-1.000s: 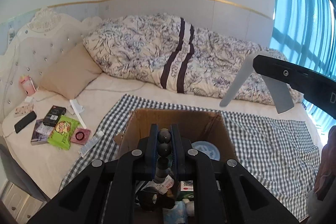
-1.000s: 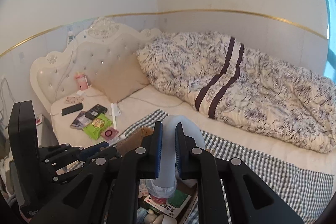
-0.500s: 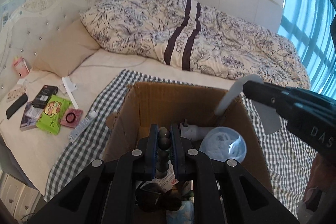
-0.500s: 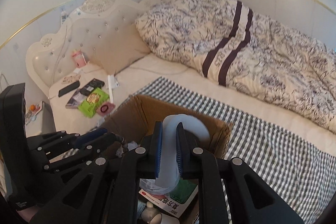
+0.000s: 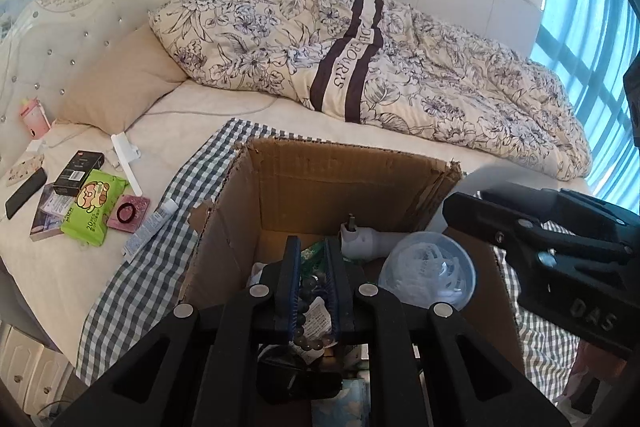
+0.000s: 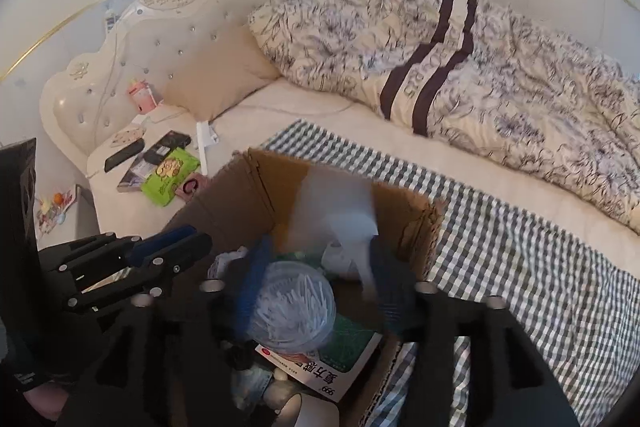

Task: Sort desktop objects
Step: 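Lower the bracelet and tube into the box and open both tools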

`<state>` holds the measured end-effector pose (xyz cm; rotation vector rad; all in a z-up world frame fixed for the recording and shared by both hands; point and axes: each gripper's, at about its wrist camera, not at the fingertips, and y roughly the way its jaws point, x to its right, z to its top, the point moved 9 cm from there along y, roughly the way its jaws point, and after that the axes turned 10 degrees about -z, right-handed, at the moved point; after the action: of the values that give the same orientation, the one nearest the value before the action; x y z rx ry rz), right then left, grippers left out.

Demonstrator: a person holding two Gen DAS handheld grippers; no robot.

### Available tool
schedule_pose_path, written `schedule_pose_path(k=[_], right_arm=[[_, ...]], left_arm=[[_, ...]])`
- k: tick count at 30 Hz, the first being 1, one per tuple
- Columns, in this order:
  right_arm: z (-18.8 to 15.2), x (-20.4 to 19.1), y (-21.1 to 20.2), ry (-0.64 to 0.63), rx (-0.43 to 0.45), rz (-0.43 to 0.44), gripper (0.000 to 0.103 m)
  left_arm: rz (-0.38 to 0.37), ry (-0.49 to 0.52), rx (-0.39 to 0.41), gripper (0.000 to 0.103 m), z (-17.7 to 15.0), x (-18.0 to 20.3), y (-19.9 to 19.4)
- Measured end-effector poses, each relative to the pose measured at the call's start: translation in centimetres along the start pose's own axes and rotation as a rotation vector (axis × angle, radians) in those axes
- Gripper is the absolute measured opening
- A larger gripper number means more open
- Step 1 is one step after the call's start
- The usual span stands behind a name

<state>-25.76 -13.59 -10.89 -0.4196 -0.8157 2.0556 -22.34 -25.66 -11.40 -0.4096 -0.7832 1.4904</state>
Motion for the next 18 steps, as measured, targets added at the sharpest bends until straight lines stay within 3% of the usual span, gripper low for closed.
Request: schedule_pose_path(k=[4, 18], right_arm=[[1.5, 0.1, -2.8, 0.018, 0.087, 0.008, 0.072], [2.5, 2.1, -10.6, 0.047, 0.224, -0.044, 0.077]], left_arm=[[0.004, 0.009, 0.023, 0.018, 0.6, 0.5, -1.2], [-0.005, 0.047, 0.1, 0.028, 1.6, 4.0, -5.9]])
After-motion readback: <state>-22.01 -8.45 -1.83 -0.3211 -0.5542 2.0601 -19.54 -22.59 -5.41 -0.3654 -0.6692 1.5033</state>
